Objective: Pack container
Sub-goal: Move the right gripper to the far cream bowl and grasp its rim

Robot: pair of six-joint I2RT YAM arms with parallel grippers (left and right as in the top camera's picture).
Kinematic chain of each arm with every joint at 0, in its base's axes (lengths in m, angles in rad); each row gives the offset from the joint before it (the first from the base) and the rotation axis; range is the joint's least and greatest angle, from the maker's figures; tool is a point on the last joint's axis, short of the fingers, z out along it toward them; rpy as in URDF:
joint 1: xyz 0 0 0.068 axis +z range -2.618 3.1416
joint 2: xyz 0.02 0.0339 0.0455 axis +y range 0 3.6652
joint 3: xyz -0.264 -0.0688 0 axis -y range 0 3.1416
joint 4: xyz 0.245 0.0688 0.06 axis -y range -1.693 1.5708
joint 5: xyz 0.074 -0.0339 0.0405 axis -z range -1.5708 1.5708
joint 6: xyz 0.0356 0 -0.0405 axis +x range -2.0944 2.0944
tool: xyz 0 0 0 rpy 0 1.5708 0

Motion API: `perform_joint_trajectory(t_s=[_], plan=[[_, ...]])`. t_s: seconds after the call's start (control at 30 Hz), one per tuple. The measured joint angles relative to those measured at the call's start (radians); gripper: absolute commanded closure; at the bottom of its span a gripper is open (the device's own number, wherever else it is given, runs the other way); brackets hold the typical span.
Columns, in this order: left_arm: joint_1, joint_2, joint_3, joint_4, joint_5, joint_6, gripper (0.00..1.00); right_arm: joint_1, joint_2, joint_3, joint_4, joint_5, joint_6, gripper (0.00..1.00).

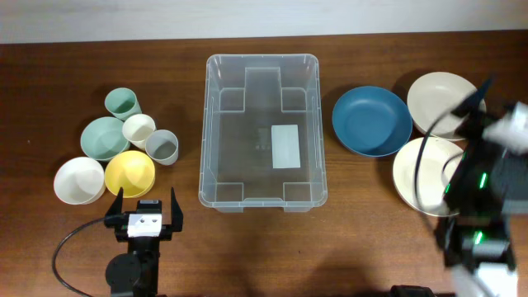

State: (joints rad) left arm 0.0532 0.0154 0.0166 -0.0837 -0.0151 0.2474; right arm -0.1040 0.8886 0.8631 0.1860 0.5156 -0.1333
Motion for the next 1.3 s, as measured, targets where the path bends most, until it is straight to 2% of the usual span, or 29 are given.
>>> perform_joint_trajectory(t_s=[0.2,0.43,0.57,0.77,1.1,1.3], plan=[[0.0,0.0,0.0,0.0,0.0,0.0,0.01,-0.177,0.282,0.364,-0.27,-0.164,-0.047,0.01],[0.0,0.0,0.0,0.0,0.0,0.0,0.01,-0.391,0.527,0.644,-0.497,-0.475,-0.032,0.01],[0.0,0.0,0.0,0.0,0.0,0.0,0.01,-0.503,0.642,0.673,-0.566,-0.631,-0.024,0.01],[0.0,0.0,0.0,0.0,0.0,0.0,0.01,-0.596,0.78,0.673,-0.655,-0.735,-0.019,0.01],[0.0,0.0,0.0,0.0,0.0,0.0,0.0,-0.606,0.874,0.673,-0.707,-0.83,0.053,0.01],[0.0,0.0,0.0,0.0,0.0,0.0,0.0,-0.602,1.02,0.673,-0.707,-0.851,0.112,0.01]])
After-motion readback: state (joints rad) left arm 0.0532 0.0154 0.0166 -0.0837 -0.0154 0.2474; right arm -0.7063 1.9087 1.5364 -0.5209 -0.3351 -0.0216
